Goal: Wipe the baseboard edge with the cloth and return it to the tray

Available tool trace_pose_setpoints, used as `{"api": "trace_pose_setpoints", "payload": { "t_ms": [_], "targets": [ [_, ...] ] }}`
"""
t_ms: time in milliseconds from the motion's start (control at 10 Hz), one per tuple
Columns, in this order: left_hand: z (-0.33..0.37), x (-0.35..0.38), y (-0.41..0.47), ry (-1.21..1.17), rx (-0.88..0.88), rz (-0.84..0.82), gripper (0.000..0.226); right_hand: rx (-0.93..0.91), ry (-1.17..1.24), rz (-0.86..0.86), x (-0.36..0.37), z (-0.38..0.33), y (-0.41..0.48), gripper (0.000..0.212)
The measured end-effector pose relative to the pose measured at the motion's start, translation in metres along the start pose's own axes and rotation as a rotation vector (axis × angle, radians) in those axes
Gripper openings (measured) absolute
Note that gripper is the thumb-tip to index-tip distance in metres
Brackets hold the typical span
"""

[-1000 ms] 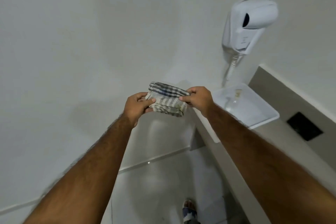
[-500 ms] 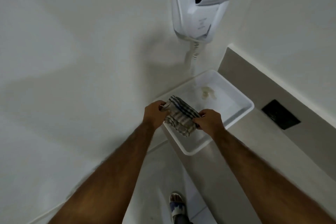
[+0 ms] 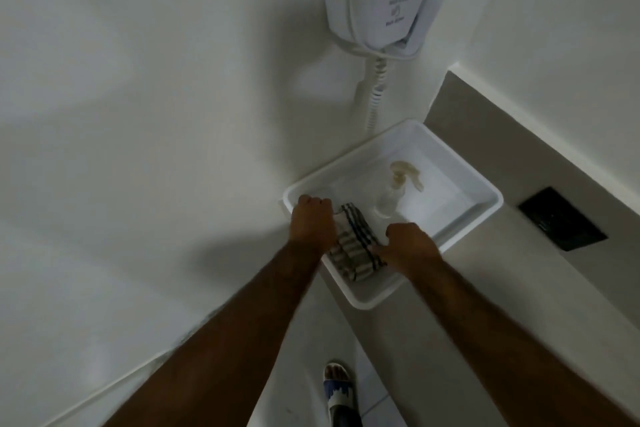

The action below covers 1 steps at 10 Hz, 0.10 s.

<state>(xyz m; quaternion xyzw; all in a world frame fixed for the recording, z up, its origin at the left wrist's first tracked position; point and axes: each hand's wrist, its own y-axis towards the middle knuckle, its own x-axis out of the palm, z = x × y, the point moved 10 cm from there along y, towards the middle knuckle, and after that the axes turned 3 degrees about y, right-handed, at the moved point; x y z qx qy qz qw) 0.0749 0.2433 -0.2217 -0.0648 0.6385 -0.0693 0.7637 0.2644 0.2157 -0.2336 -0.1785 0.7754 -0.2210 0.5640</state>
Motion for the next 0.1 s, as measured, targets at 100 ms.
{"api": "trace_pose_setpoints", "payload": {
  "t_ms": [100],
  "targets": [
    [-0.0204, -0.0386, -0.0207, 0.069, 0.071, 0.19, 0.051, -0.099, 0.24, 0.227, -0.0692, -0.0107, -0.0441, 0.041]
  ]
}}
